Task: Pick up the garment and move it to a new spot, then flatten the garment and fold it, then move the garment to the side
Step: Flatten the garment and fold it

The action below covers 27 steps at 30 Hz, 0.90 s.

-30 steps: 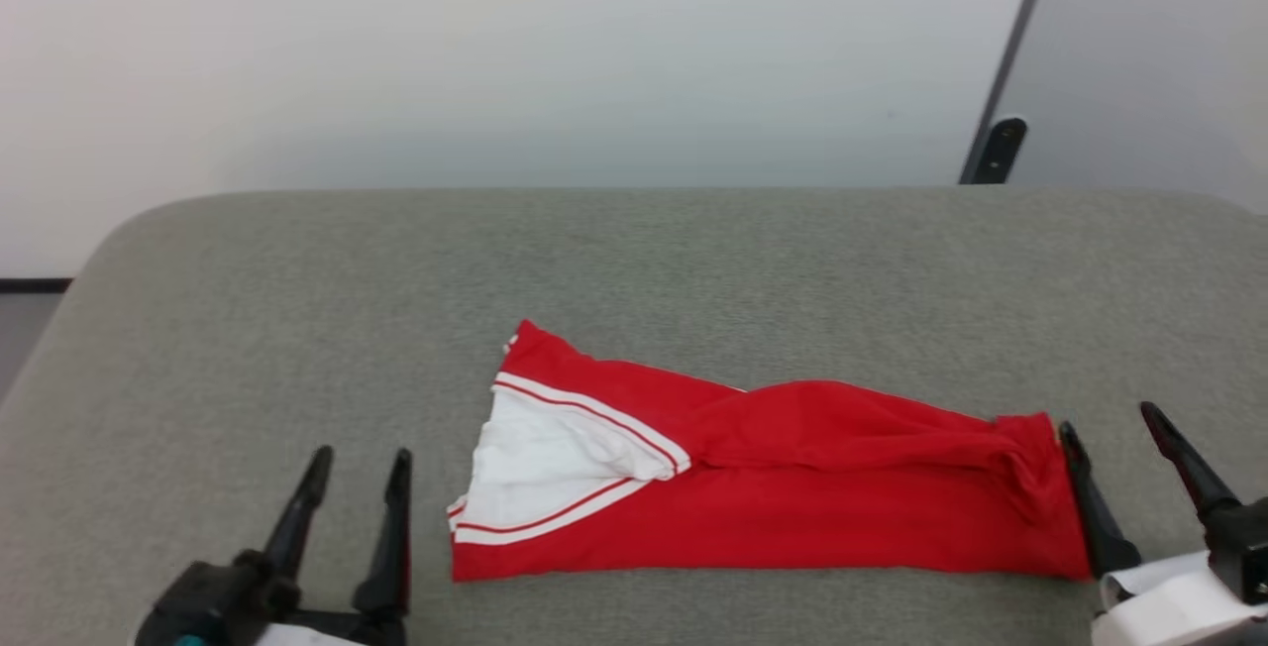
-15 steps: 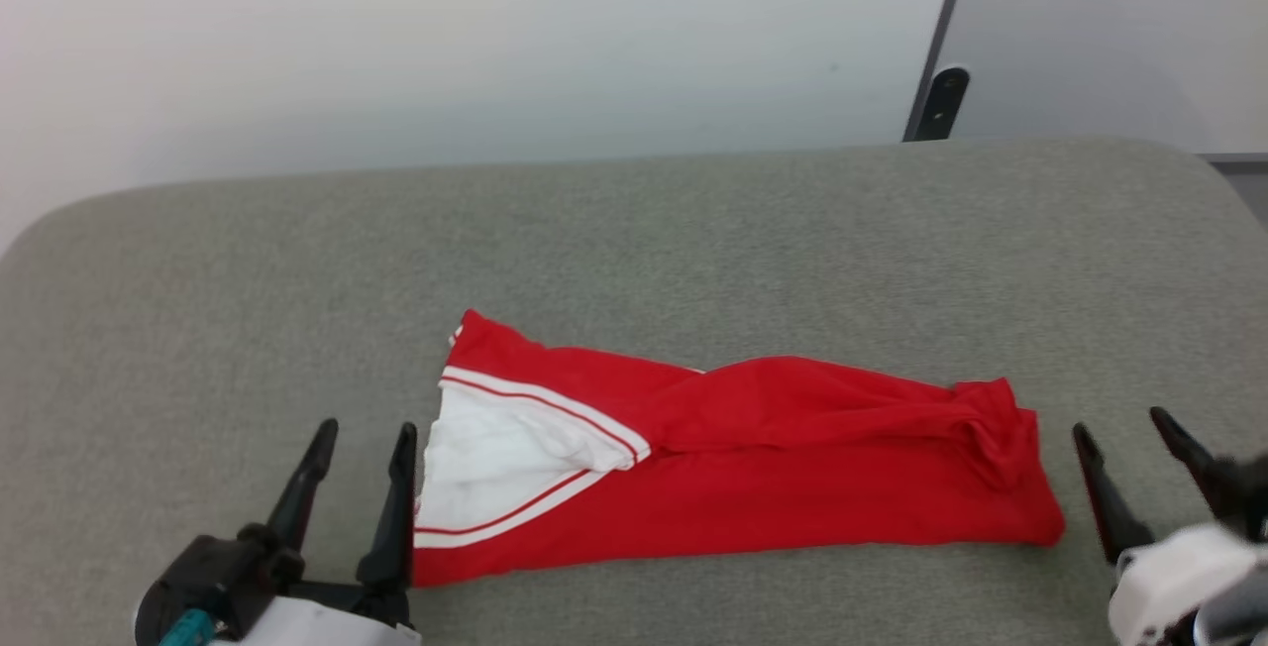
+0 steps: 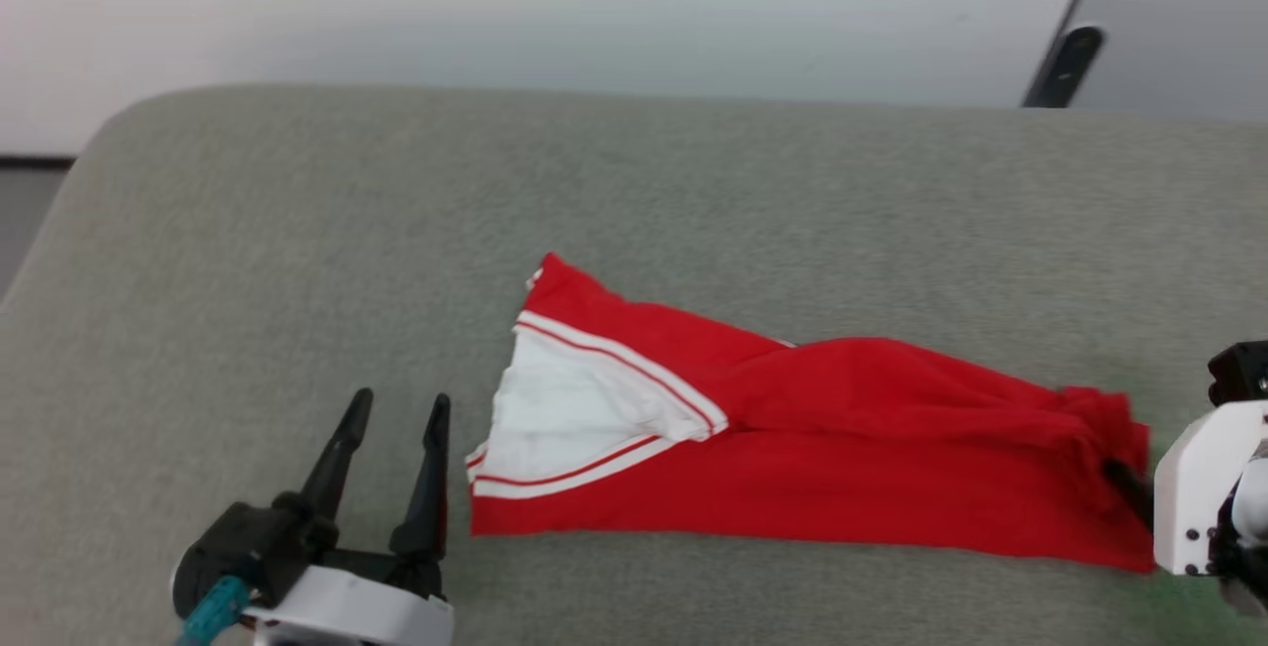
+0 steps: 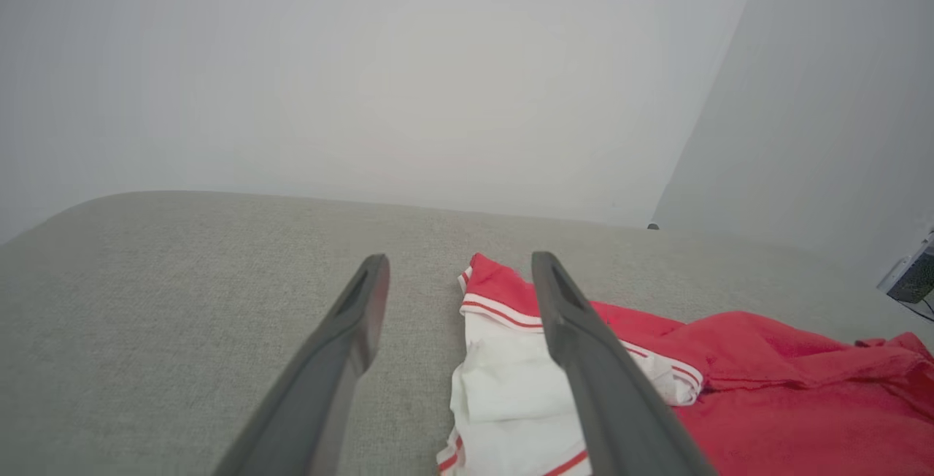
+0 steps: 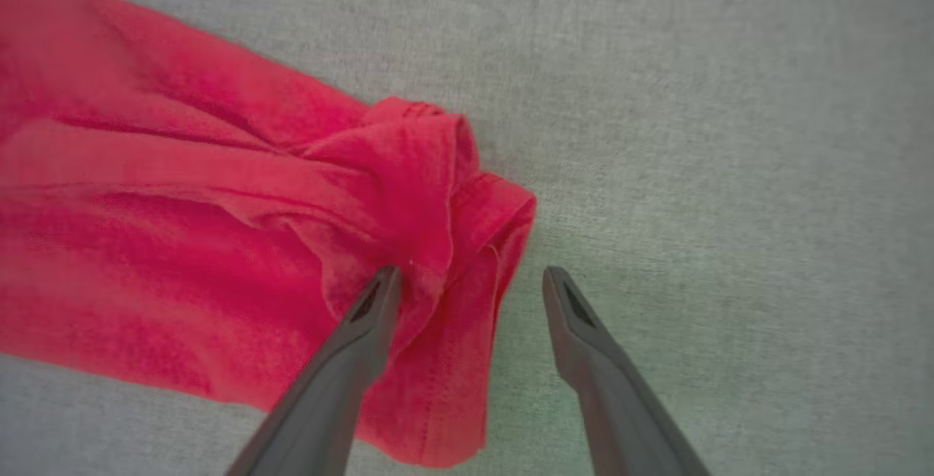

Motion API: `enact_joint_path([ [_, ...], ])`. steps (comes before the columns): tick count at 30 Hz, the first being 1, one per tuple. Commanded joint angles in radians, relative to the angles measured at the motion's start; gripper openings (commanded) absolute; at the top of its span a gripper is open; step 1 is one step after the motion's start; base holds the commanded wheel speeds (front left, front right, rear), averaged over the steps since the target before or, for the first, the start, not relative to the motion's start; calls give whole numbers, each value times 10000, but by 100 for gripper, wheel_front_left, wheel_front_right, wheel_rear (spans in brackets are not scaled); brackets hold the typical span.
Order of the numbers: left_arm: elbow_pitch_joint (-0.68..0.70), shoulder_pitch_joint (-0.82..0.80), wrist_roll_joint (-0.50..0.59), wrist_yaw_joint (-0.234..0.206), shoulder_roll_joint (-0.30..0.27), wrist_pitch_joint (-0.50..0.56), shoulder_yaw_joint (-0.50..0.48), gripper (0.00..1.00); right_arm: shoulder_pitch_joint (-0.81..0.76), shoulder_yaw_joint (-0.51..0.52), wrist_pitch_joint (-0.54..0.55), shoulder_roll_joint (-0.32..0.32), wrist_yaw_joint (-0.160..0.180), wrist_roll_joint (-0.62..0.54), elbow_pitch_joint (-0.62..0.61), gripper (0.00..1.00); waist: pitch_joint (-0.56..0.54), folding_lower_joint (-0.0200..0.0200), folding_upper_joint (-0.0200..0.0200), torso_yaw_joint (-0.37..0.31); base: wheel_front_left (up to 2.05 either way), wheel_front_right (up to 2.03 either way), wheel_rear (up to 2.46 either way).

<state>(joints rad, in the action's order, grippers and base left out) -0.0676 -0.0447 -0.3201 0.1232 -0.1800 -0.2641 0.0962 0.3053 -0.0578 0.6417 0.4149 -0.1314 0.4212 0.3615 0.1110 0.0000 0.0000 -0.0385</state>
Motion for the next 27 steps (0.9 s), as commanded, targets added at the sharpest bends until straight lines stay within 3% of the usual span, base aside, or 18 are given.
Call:
enact_joint_path([
  [1, -71, -129, -10, 15, -3, 5, 20, 100, 181, 89, 460, -47, 14, 70, 100, 100, 447, 0, 0, 495, 0, 0, 0],
  [8, -313, -569, -71, 61, 138, 5, 241, 100, 796, 299, 2502, -380, 14, -165, 760, 100, 1040, 0, 0, 949, 0, 0, 0],
  [15, -519, -1037, -95, 65, 317, 6, 443, 100, 1293, 836, 3239, -988, 17, -1044, 1817, 100, 1399, 0, 0, 1194, 0, 0, 0],
  [16, -558, -1093, -128, 68, 347, 6, 452, 100, 1351, 869, 3234, -1067, 17, -1137, 1881, 54, 1421, 0, 0, 1219, 0, 0, 0],
  [17, -585, -1142, -138, 71, 355, 5, 445, 100, 1404, 891, 3228, -1127, 17, -1173, 1933, 0, 1432, 0, 0, 1238, 0, 0, 0],
  [22, -698, -1146, -216, 80, 379, 5, 323, 100, 1357, 1170, 3194, -1000, 17, -1191, 1970, 0, 1393, 0, 0, 1215, 0, 0, 0],
  [27, -717, -1038, -262, 78, 306, 5, 119, 100, 1411, 1661, 2877, -359, 54, -1412, 1902, 0, 1280, 0, 0, 1105, 0, 0, 0],
])
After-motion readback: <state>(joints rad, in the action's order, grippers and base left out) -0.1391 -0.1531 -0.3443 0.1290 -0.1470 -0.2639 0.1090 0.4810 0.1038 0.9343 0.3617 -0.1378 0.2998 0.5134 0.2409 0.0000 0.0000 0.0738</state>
